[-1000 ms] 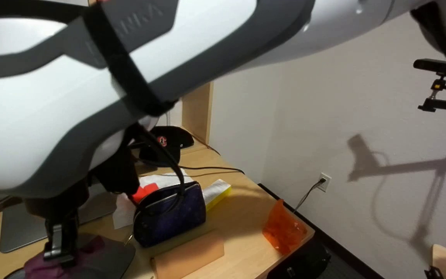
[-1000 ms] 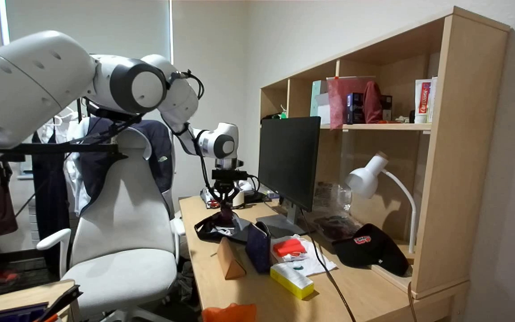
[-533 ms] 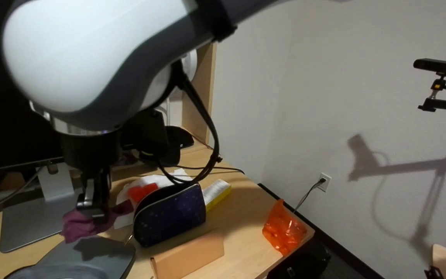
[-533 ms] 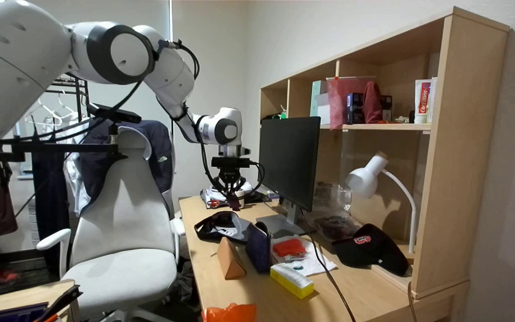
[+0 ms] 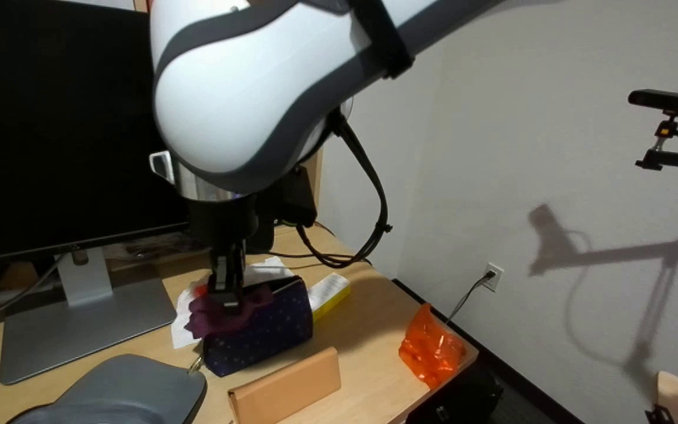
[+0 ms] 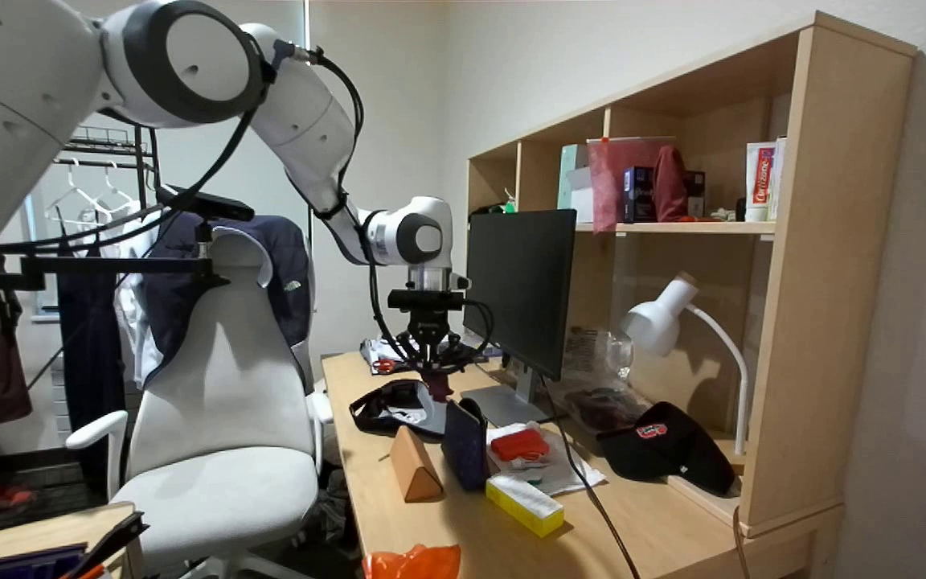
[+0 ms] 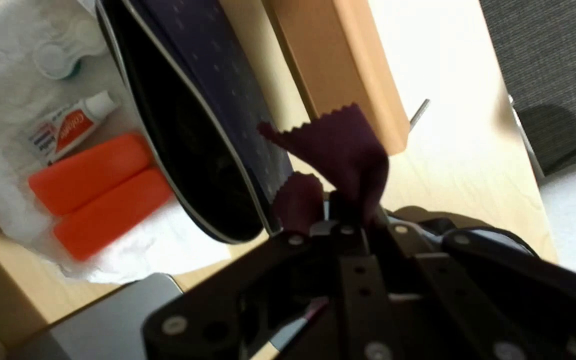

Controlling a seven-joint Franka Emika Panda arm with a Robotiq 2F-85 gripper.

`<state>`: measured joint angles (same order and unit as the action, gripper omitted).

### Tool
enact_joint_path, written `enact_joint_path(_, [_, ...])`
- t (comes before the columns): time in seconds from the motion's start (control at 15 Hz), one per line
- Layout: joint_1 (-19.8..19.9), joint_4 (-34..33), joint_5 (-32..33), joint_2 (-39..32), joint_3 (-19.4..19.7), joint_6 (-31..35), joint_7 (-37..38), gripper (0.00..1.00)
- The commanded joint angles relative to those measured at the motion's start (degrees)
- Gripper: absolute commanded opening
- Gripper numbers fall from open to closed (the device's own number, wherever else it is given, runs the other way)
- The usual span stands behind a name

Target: Remove the cloth from the cap and put it in the pencil case

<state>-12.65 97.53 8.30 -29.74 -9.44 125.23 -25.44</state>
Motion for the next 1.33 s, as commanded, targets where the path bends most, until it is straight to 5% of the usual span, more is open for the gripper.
enact_joint_path(0.0, [0.5, 2.9, 2.6, 1.8, 0.8, -1.5, 3.1, 0.08])
enact_joint_path(1.27, [0.9, 5.5, 5.7, 2.9, 3.5, 4.9, 10.9, 0.08])
